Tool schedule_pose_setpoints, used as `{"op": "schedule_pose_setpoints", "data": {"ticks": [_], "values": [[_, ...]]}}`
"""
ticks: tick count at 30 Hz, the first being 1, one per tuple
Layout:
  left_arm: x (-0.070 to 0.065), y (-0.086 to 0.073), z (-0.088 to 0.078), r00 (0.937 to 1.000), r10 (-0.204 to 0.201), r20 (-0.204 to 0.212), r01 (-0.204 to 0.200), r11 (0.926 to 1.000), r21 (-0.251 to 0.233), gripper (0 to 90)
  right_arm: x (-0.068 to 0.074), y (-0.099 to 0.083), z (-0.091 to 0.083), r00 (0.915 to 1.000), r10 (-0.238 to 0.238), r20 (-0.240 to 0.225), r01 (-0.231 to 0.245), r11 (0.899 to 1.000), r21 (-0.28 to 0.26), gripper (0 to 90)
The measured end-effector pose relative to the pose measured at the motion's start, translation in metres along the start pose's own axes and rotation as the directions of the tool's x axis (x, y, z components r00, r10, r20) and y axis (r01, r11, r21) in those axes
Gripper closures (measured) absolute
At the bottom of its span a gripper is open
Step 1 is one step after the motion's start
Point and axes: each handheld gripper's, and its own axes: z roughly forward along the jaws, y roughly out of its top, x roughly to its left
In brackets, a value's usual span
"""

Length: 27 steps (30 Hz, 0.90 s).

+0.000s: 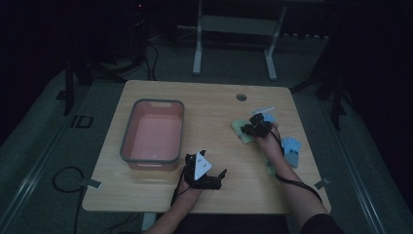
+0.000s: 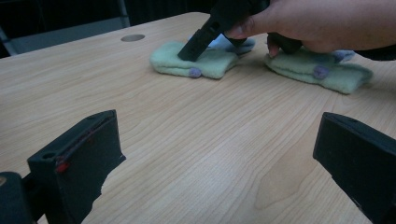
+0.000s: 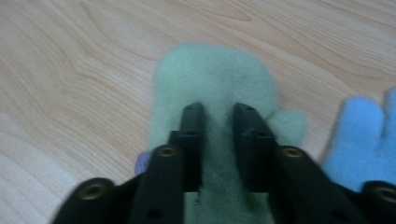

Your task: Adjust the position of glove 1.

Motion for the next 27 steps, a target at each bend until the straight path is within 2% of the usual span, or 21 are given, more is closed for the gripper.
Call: {"op": "schedule_pose_setpoints", "data": {"ticks": [2,7,11,14,22,27], "values": [[0.0,0.0,0.0,1.0,-0.001,0.0,0.001,1.0,0.0,1.3,0.001,0.001,0.0,0.9999,0.003,0.011,-0.003,1.0,0.004,79.8],[0.0,0.0,0.0,1.0,0.002,-0.003,-0.002,1.0,0.001,1.3,0.007,0.002,0.002,0.9984,-0.028,0.049,0.027,1.0,0.01,82.6],[0.0,0.0,0.0,1.0,0.004,-0.005,-0.004,1.0,0.002,1.3,0.009,0.004,-0.001,0.9975,-0.005,0.071,0.004,1.0,0.008,85.2],[0.0,0.0,0.0,1.0,0.001,-0.004,-0.001,1.0,0.002,1.3,0.012,0.005,-0.006,0.9976,0.015,0.068,-0.015,1.0,0.006,85.4],[0.0,0.0,0.0,0.9999,0.005,-0.011,-0.005,1.0,0.002,1.3,0.039,0.011,-0.057,0.9944,0.067,0.081,-0.063,0.996,-0.059,85.6],[0.0,0.0,0.0,0.9999,-0.003,-0.015,0.003,1.0,0.003,1.3,0.061,0.006,-0.085,0.9912,0.098,0.089,-0.091,0.992,-0.087,85.6]]}}
